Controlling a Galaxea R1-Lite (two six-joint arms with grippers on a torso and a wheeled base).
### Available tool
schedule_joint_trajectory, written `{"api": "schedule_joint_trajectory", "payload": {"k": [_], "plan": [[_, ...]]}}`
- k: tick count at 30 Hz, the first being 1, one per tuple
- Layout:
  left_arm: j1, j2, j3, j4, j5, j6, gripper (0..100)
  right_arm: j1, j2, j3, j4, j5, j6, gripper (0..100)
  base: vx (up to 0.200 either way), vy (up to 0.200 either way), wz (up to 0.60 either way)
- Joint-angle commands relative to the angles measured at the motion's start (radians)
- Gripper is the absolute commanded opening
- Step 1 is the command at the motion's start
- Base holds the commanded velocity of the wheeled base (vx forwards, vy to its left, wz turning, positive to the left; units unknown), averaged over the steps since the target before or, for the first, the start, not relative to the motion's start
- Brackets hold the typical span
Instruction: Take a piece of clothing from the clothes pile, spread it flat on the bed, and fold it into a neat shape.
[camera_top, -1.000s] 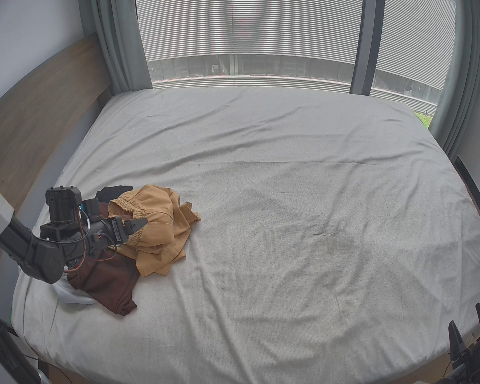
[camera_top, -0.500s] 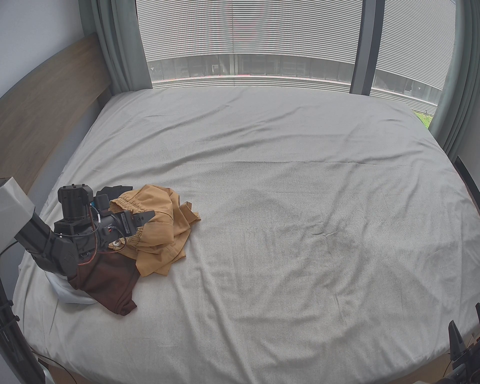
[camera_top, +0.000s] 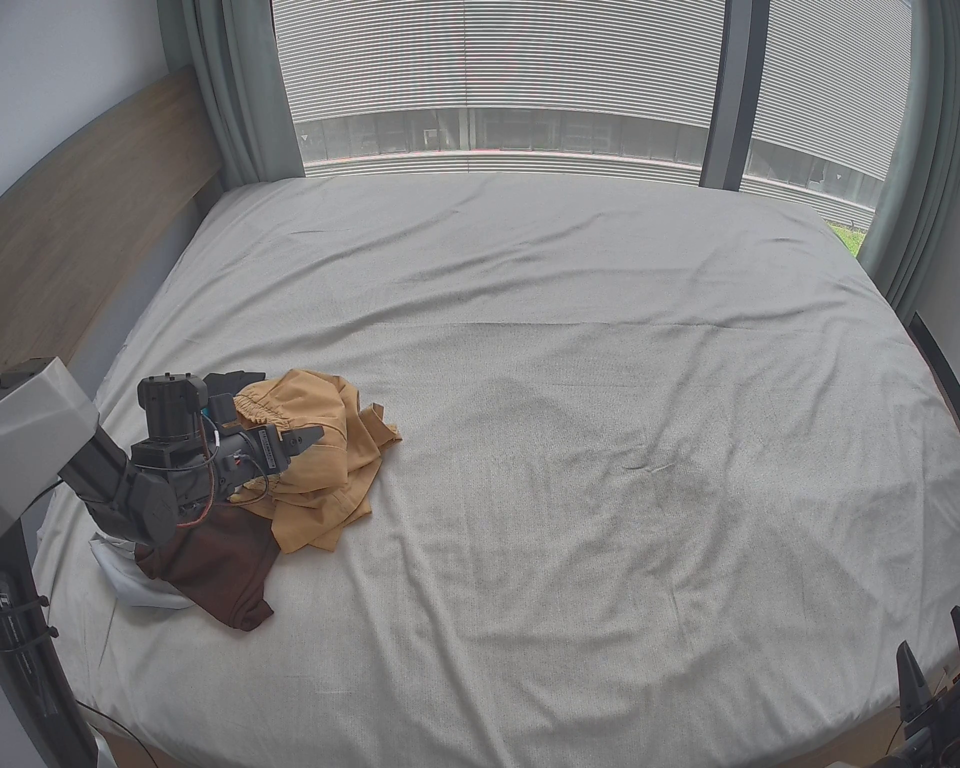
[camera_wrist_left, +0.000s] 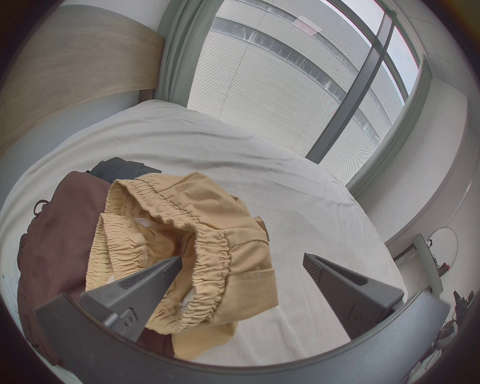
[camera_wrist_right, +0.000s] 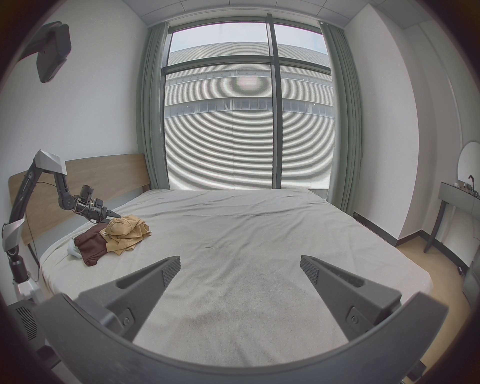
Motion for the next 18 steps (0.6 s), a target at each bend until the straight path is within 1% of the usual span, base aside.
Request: {"api": "schedule_joint_trajectory", "payload": {"k": [1, 9, 14, 18], "plan": [[-0.012, 0.026, -0.015, -0.001, -0.001, 0.001, 100, 0.000, -0.016, 0.016, 0.001, 0.000, 0.000, 100, 0.000, 0.000, 0.00], [-0.031, 0.055, -0.043, -0.001, -0.008, -0.002, 100, 0.000, -0.016, 0.016, 0.001, 0.000, 0.000, 100, 0.000, 0.000, 0.00], [-0.042, 0.074, -0.064, -0.004, -0.008, -0.027, 100, 0.000, -0.016, 0.016, 0.001, 0.000, 0.000, 100, 0.000, 0.000, 0.00], [-0.042, 0.089, -0.069, -0.038, -0.007, -0.035, 100, 0.000, -0.016, 0.016, 0.000, 0.000, 0.000, 100, 0.000, 0.000, 0.00]]}}
